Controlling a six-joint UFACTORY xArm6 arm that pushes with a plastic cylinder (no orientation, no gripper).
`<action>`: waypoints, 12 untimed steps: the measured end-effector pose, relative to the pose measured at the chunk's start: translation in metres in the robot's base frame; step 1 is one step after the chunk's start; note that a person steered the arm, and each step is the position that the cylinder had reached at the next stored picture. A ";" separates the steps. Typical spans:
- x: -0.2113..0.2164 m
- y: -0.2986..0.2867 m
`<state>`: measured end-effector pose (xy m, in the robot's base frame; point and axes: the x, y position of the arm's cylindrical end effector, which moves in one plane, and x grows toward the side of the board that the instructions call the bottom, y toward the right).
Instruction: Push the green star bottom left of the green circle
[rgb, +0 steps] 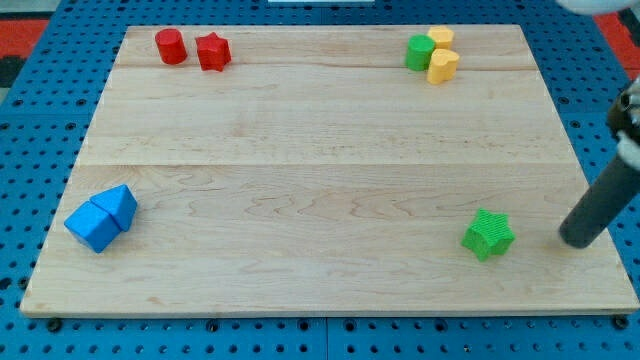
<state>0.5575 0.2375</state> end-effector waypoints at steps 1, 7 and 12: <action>-0.008 -0.064; -0.045 -0.199; -0.173 -0.260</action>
<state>0.3846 -0.0227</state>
